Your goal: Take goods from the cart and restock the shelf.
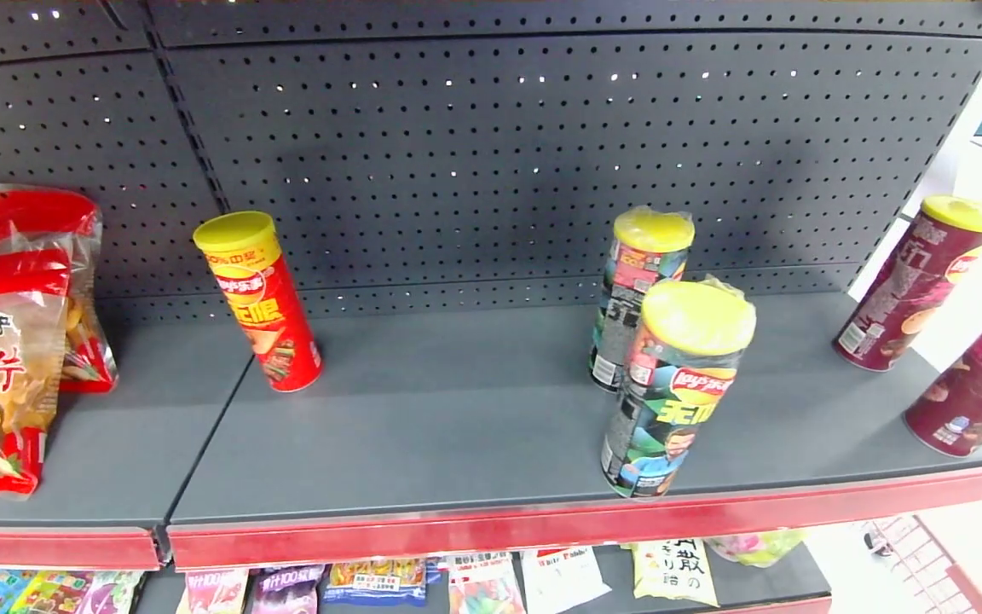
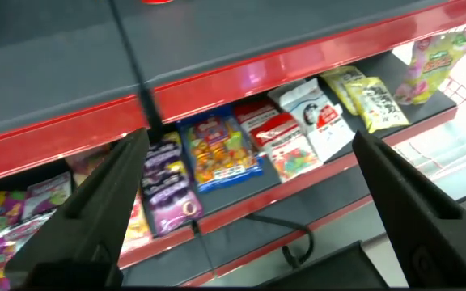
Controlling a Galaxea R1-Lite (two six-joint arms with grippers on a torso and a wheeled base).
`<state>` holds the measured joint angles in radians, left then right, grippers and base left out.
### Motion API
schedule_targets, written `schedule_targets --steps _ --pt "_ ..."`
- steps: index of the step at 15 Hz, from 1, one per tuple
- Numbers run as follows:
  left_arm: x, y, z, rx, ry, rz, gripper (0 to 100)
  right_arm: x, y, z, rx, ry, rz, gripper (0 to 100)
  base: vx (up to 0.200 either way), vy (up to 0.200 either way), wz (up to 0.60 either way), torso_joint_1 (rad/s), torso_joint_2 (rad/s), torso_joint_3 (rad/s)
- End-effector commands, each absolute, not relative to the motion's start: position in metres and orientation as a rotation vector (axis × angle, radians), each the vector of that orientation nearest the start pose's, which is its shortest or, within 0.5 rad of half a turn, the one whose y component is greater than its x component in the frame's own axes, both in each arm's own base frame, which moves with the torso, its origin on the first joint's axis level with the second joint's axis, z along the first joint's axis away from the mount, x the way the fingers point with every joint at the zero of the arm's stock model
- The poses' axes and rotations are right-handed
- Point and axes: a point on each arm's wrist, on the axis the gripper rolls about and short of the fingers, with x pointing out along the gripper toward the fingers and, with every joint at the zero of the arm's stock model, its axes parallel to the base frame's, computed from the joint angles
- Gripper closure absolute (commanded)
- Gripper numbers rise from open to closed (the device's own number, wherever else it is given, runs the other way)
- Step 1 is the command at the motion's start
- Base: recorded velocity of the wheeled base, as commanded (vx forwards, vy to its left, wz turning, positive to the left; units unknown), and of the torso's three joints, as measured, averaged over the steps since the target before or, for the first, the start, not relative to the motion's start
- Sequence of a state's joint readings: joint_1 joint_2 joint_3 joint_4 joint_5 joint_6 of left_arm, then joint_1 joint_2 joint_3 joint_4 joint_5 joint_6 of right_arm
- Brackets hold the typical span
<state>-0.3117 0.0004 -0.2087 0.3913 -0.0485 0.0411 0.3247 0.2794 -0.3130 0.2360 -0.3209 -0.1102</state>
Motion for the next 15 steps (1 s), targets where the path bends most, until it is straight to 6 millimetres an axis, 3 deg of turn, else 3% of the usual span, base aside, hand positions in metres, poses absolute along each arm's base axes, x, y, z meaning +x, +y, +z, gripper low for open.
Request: schedule_targets --steps 1,15 --pt "-0.0422 0.0124 0.0914 0.065 0.175 -0.363 0 -0.0132 -0.0119 0.1438 -0.175 0.195 0.015 100 0.000 0.200 0.00 0.002 0.01 -0.007" --pt "-0.0422 0.0124 0.0914 0.067 0.174 -0.362 0 -0.0134 -0.0119 0.1438 -0.175 0.193 0.021 100 0.000 0.200 0.00 0.002 0.00 0.003"
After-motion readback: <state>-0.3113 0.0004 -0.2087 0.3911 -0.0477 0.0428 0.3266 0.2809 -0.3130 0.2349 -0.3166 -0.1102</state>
